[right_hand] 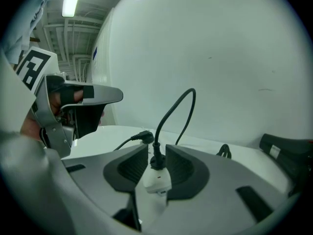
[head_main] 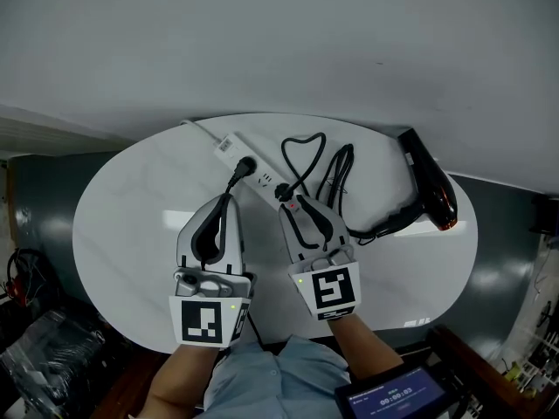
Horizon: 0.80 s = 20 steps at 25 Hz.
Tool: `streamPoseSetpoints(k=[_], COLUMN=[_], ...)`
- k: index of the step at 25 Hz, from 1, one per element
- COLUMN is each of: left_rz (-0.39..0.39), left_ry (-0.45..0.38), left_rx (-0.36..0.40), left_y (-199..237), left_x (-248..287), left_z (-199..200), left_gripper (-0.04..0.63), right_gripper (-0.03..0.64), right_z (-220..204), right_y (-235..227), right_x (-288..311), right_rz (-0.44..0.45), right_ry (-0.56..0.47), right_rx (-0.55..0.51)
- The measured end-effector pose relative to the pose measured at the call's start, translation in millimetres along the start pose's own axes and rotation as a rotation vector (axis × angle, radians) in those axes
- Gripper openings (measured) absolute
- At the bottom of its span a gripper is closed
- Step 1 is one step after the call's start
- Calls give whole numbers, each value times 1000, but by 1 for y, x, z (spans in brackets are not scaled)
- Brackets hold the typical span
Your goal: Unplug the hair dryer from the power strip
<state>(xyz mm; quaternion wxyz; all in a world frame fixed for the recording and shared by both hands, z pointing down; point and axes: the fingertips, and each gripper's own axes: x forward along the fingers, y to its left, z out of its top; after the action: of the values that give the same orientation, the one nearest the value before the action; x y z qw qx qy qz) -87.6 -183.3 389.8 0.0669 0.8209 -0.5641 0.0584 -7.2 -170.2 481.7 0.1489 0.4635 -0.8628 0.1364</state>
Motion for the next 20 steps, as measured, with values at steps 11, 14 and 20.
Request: streamPoseSetpoints(k=[11,14,20], left_rz=[14,18,18], left_ry=[27,24,22], left_rx=[-18,-21,-23], left_y=[8,11,12], left_x=[4,4,5], left_z=[-9,-8,-8], left_gripper=[-2,-2,-2], right_gripper=[103,81,51], right_z=[-13,-14,-17], right_y=[1,1,1], right_x=[23,25,28], right_rz=[10,3,-19], right_ry=[98,116,147], right_rx=[30,16,-23])
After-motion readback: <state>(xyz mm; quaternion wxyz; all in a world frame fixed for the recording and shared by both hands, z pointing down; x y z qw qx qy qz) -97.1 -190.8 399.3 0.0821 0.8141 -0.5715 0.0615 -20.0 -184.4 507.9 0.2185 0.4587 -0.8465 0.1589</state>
